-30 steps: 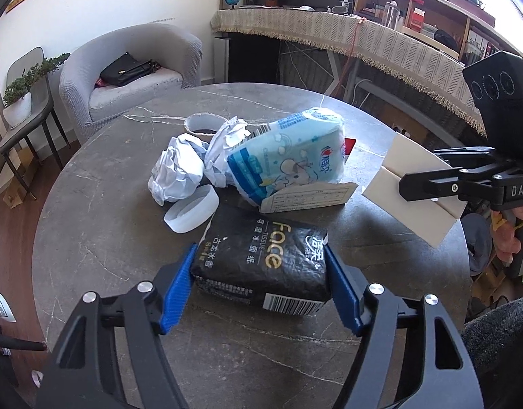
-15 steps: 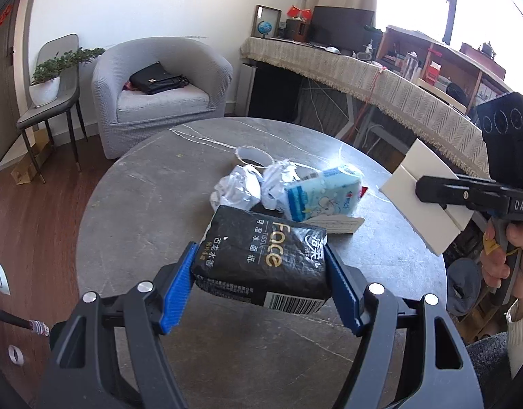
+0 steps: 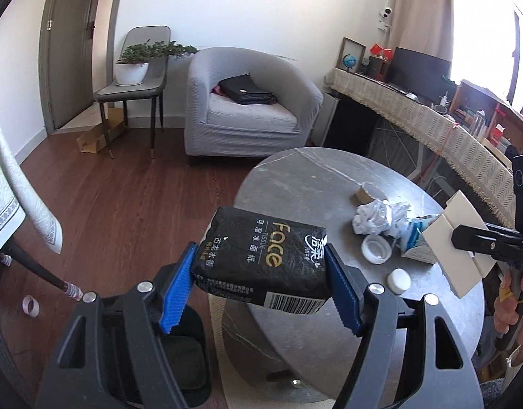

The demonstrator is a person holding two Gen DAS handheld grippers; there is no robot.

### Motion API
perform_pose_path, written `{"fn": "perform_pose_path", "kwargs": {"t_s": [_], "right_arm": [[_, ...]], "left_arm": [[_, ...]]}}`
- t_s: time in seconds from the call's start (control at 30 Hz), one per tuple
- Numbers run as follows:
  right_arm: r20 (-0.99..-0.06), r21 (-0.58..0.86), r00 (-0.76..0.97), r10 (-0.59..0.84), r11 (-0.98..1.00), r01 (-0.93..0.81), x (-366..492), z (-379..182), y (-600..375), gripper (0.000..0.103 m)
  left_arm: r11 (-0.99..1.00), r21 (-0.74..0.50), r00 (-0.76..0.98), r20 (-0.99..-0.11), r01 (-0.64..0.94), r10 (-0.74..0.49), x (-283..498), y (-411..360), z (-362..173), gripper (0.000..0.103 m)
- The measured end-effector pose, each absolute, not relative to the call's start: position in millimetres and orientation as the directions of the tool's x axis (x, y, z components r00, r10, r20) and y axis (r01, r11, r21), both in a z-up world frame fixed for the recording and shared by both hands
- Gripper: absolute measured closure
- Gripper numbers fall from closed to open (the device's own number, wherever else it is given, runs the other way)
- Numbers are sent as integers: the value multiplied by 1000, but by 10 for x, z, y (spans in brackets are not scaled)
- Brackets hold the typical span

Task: Collect trash
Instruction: 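Carry the black tissue pack with the left tool over the green bin and release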

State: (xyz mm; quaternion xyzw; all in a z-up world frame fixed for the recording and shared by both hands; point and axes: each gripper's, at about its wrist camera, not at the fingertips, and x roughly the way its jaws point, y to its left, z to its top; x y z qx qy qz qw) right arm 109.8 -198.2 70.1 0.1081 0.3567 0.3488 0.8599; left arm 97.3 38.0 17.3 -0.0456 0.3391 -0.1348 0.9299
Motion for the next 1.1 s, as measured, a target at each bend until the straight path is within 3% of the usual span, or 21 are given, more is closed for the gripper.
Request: {"fn": "perform_pose_path", "kwargs": {"t_s": [0.47,0.9,1.1], "right_arm": [[-543,431,399,739,653,-623,1343,652,-767,64],[-585,404,316,747,606,-685,1431,523,235,64],[-640,379,300,707,631,-677,1495,345,593,69]], "left_arm": [[996,-79,639,-764,44,-89,928,1416,-346,29],[998,-56,442,-895,25,-62,866,1852,-990,28],[998,-55,428,-902,14,-56,831,1980,-1097,27]]}}
